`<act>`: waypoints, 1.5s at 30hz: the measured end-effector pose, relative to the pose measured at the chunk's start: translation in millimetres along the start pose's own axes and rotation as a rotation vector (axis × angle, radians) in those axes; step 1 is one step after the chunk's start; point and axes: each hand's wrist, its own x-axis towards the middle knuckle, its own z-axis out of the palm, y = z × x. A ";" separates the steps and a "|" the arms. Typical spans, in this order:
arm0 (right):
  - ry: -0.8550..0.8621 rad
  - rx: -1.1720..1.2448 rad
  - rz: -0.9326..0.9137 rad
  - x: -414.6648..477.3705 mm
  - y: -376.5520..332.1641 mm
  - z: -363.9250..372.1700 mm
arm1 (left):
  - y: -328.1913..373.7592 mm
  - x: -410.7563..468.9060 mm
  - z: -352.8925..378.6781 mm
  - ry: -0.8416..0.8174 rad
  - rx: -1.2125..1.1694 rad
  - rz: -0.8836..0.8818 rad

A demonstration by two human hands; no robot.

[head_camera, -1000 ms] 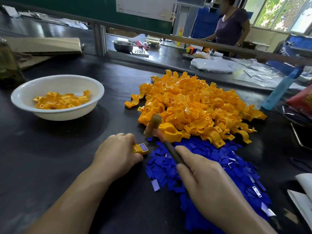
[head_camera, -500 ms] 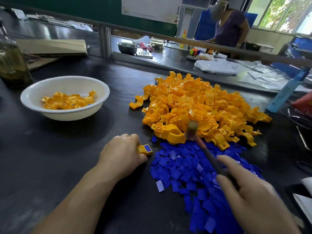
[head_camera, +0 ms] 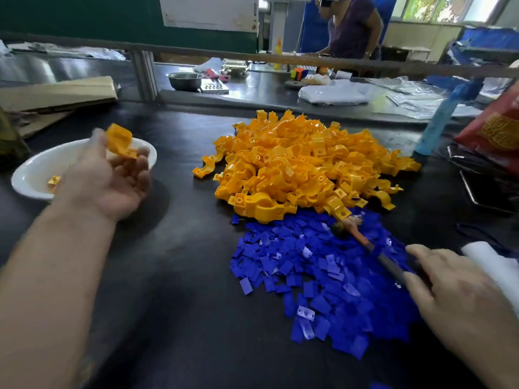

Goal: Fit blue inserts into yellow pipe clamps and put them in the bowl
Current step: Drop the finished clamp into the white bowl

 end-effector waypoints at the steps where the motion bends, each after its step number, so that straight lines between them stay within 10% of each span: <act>1: 0.062 0.036 -0.006 -9.0 -1.3 -8.3 | 9.0 5.7 0.0 -0.015 -0.047 -0.001; 7: -0.405 0.157 -0.229 -58.9 -32.5 -32.2 | 19.1 25.6 -10.7 0.000 -0.185 -0.013; 12: -0.477 0.172 -0.243 -63.5 -40.5 -14.1 | -24.6 6.5 -4.3 -0.033 0.008 -0.052; 19: -0.319 0.153 -0.400 -38.4 -69.7 -5.8 | -108.6 -36.4 31.4 -0.291 0.759 0.010; 27: -0.401 0.053 -0.456 -18.4 -93.6 21.5 | -151.5 -26.6 70.2 -0.422 1.749 0.727; 37: -0.421 0.093 -0.502 3.6 -102.5 21.7 | -152.8 -22.3 73.5 -0.275 1.847 0.948; 45: -0.440 0.254 -0.340 19.6 -93.7 16.8 | -109.4 -46.4 58.0 -0.202 0.937 0.389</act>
